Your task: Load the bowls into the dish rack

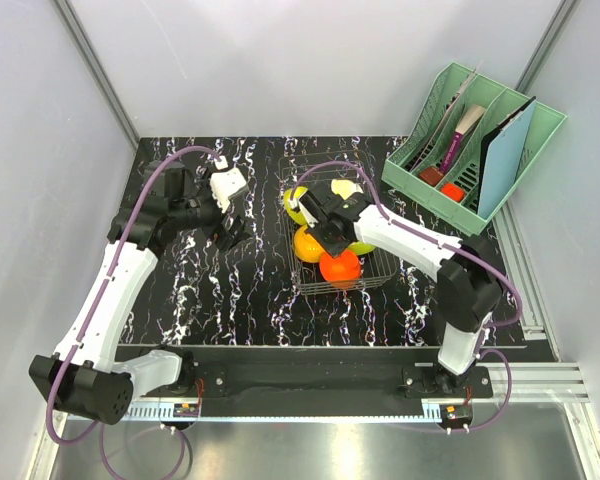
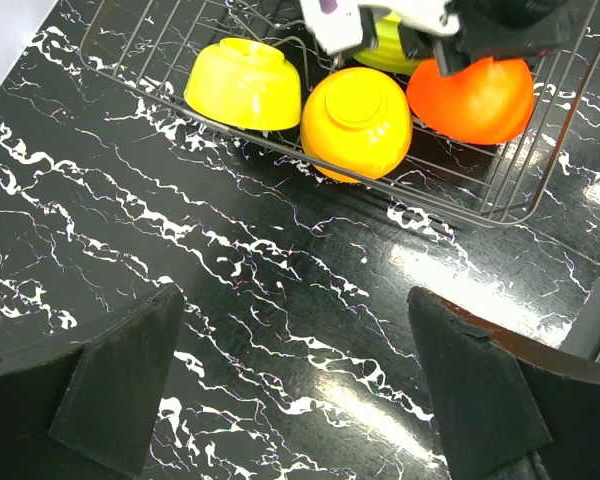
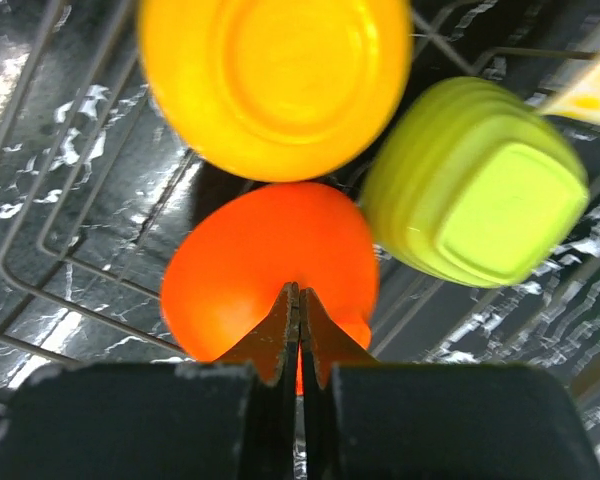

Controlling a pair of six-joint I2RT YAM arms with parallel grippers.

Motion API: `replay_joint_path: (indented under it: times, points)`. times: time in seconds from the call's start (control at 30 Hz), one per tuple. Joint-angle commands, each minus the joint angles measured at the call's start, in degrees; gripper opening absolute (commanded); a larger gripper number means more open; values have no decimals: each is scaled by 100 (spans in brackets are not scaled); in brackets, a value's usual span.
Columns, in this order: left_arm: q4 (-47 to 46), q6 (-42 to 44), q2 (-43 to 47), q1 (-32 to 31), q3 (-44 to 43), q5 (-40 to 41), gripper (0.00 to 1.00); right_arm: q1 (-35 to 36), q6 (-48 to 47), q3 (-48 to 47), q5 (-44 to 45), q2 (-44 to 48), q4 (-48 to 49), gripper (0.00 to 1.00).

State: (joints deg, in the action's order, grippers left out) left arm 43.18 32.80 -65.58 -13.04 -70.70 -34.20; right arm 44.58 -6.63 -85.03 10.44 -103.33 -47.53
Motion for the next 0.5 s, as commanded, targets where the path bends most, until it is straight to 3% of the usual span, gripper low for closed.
replay_joint_path:
  times: [0.0, 0.47]
  points:
    - [-196, 69, 177, 21, 12, -52, 99, 25, 83, 92, -516, -161, 112, 0]
    - [-205, 87, 212, 29, 21, -35, 99, 33, 4, -21, -359, -258, 16, 0]
